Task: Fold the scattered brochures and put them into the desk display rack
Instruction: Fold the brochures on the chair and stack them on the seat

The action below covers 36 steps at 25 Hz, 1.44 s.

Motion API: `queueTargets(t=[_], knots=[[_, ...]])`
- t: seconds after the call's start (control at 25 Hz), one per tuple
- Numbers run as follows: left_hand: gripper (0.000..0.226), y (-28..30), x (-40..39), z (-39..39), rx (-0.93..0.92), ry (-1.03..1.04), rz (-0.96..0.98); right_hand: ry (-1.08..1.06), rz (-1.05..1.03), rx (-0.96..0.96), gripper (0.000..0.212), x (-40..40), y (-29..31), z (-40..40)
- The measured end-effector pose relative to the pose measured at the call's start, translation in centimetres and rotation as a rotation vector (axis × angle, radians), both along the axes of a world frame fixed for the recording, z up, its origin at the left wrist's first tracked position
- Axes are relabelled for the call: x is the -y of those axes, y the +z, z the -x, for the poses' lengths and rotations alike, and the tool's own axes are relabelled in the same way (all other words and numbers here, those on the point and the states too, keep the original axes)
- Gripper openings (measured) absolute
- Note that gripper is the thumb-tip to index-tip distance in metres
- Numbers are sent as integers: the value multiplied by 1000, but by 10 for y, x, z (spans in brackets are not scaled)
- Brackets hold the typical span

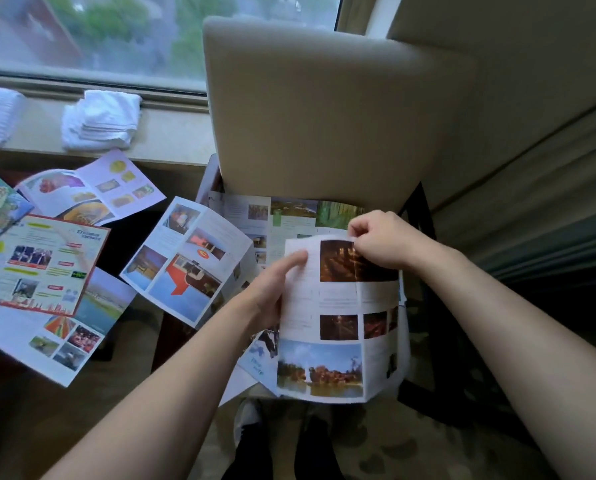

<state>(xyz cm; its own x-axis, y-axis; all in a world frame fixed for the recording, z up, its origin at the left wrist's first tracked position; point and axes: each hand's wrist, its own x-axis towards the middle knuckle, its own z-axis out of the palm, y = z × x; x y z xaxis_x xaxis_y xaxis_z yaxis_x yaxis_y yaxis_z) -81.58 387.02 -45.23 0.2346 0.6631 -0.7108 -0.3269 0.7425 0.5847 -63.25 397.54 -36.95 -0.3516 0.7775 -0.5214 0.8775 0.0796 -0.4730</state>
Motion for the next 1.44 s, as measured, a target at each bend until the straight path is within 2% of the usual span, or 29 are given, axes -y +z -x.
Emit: queueTargets(t=[0.04, 0.12, 0.16, 0.24, 0.28, 0.36, 0.44, 0.52, 0.6, 0.68, 0.72, 0.8, 0.84, 0.96, 1.04, 1.12, 1.16, 1.24, 1.32, 1.4, 1.44], knots=[[42, 1, -2, 2, -141, 17, -25, 17, -2, 88, 17, 2, -4, -3], [24, 2, -5, 7, -419, 33, -128, 1, 88, 94, 13, 9, -12, -3], [19, 5, -6, 8, -496, 31, -194, -6, 116, 67, 20, 13, -14, 0], [17, 16, -9, 2, -561, 5, -301, 8, 77, 44, 58, 19, -18, 9], [24, 24, -10, -3, -572, -28, -342, 21, 32, 39, 62, 21, -20, 14], [54, 35, -11, -9, -550, -109, -361, 47, -13, 13, 29, 21, -18, 21], [68, 37, -13, -2, -390, -49, -246, 69, 43, -27, 6, 18, -7, 21], [47, 29, -14, 11, -338, 90, -139, 92, 61, -66, 18, 14, 7, 17], [22, 17, -14, 22, -550, -12, -114, 113, 92, -129, 20, 12, 19, 13], [29, 7, -12, 25, -671, -86, -100, 140, 184, -222, 15, 11, 32, 11], [32, 6, -12, 25, -641, -54, -66, 147, 231, -256, 11, 10, 36, 9], [34, 2, -12, 23, -466, 20, -7, 162, 296, -268, 7, 8, 42, 7], [36, 2, -12, 23, -385, -7, 1, 164, 302, -253, 10, 7, 43, 7], [40, 8, -12, 17, -314, -9, -23, 130, 161, -109, 15, 4, 32, 10], [53, 15, -16, 17, -199, 20, -86, 97, 32, -5, 16, 5, 22, 14], [59, 25, -19, 20, -92, -89, -203, 52, -29, 46, 13, 5, 11, 22], [52, 29, -19, 20, -88, -144, -257, 19, -49, 51, 14, 5, 6, 26], [29, 33, -21, 19, -261, -198, -293, -47, -69, -4, 21, 3, -3, 32], [21, 34, -22, 25, -482, -164, -300, -94, -51, -75, 37, 1, -8, 29], [20, 34, -23, 43, -597, -138, -317, -69, 6, -5, 45, -1, -14, 14], [20, 34, -24, 54, -648, -136, -324, -40, 54, 58, 37, -1, -17, 5]])
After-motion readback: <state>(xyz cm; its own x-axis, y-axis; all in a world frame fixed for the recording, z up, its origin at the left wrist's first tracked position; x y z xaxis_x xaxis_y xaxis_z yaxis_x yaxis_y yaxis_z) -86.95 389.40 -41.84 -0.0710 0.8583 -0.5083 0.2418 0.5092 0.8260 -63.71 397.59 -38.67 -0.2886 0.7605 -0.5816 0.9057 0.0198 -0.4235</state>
